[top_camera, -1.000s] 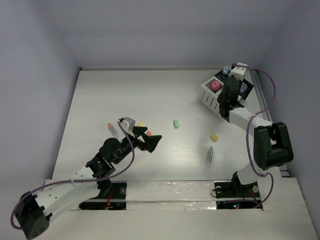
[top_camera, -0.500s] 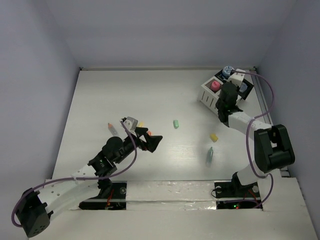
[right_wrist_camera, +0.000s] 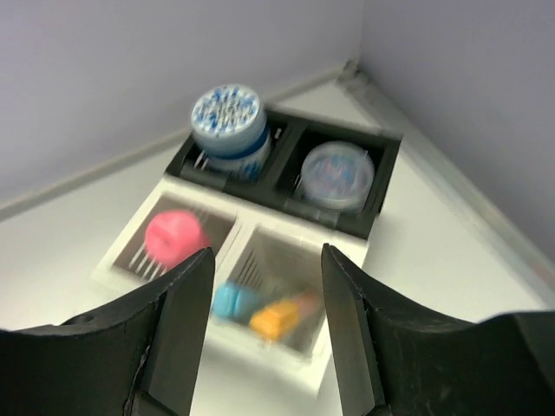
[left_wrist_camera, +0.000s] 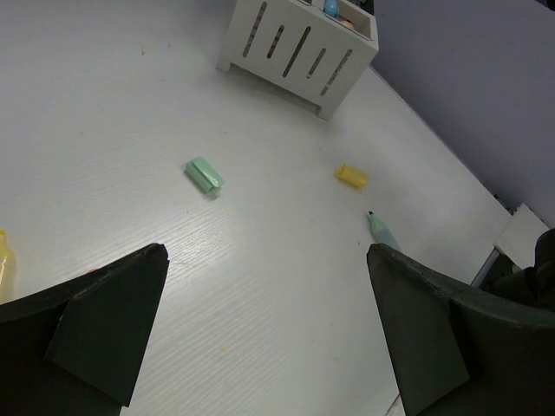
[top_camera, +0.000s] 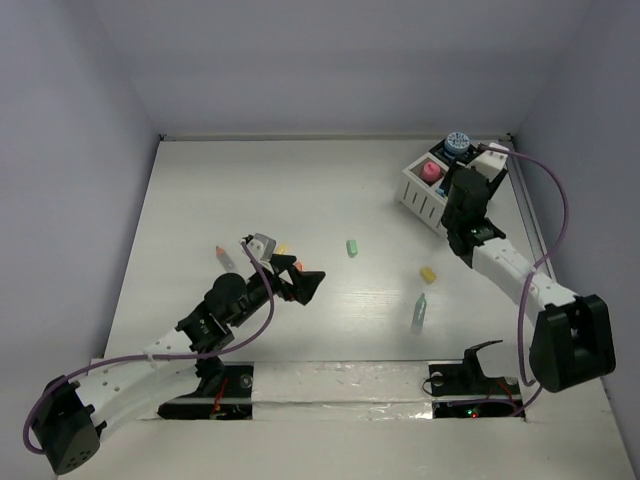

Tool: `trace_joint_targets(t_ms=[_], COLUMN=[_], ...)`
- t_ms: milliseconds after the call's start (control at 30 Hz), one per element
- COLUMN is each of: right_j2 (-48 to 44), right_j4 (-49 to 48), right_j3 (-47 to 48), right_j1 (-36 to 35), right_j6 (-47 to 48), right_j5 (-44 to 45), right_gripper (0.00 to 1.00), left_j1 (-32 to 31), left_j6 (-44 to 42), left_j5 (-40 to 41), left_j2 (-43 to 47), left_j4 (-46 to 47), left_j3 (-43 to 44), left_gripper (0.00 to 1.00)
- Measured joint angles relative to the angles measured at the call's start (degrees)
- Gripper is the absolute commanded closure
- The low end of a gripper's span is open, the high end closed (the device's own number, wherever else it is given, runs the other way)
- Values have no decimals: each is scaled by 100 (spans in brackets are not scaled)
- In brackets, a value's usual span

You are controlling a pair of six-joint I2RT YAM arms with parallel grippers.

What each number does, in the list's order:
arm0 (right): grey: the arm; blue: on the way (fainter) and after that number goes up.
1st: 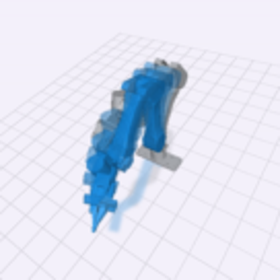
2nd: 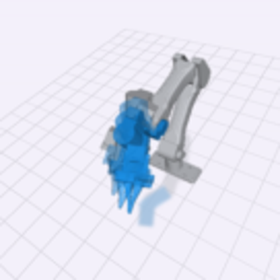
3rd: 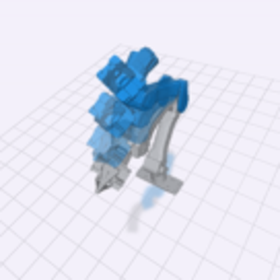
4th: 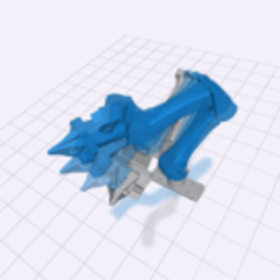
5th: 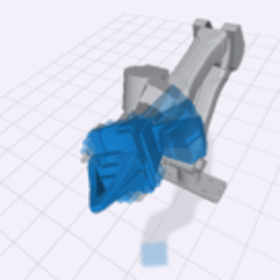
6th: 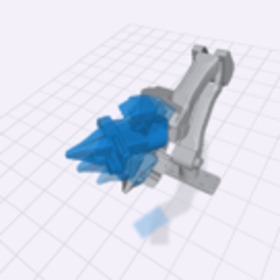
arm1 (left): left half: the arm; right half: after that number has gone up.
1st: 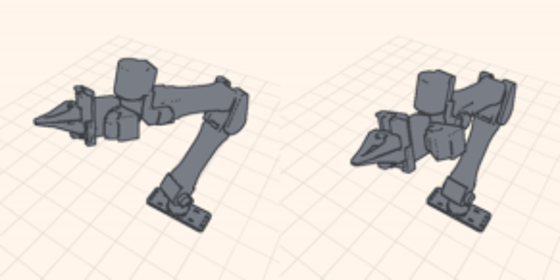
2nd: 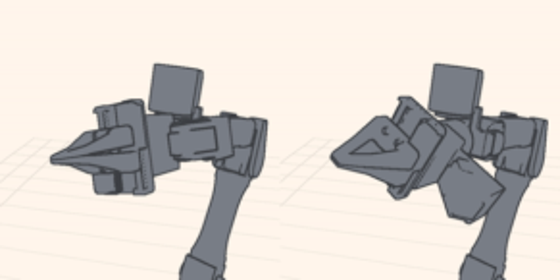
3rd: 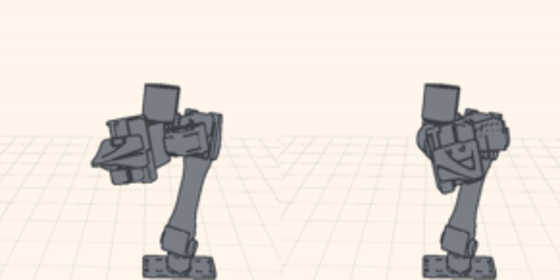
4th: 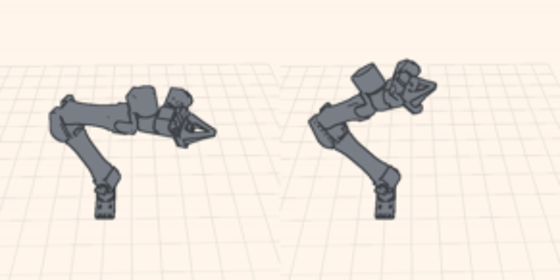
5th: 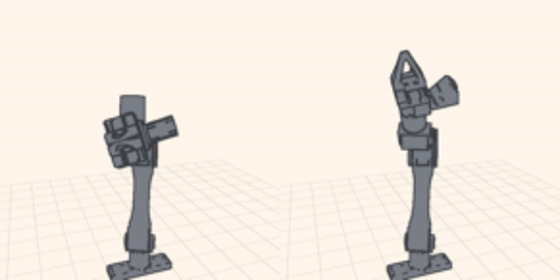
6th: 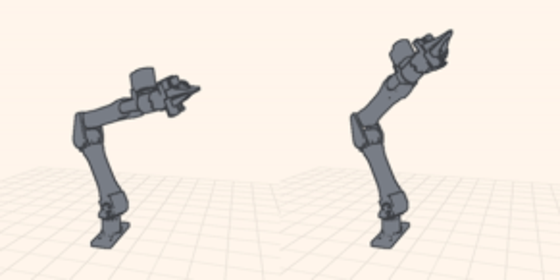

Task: Sort the stationery into containers
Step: Place the pen in the storage box, then pick up the pen from the center of the board.

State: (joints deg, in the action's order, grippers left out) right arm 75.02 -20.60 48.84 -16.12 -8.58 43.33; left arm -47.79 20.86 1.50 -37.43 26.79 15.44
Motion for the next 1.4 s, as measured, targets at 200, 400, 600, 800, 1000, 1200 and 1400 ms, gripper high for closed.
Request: trace_joint_targets(t_ms=[200,400,600,800,1000,1200,1400], right_j2=[-1034,-1613,-2033,-1853,-1172,-612,-363], right_j4=[1985,3565,4848,5696,5919,5912,5923], right_j3=[-315,-949,-1231,-1231,-1272,-1438,-1394], right_j1=[0,0,0,-7,-127,-229,-240], right_j6=[-1346,-2245,-2852,-3038,-3088,-3110,-3075], right_j5=[-1508,-3121,-4094,-4636,-4935,-5029,-5029], right_gripper=[21,0,0,0,12,32,52], left_j1=[0,0,0,0,0,0,0], left_j6=[2,17,33,55,63,63,66], left_j5=[-13,-57,-114,-201,-254,-302,-321], left_j2=[22,66,66,76,74,2,4], left_j4=[0,2,0,-2,2,0,4], left_j3=[0,0,0,2,2,2,2], left_gripper=[1,1,1,1,1,1,1])
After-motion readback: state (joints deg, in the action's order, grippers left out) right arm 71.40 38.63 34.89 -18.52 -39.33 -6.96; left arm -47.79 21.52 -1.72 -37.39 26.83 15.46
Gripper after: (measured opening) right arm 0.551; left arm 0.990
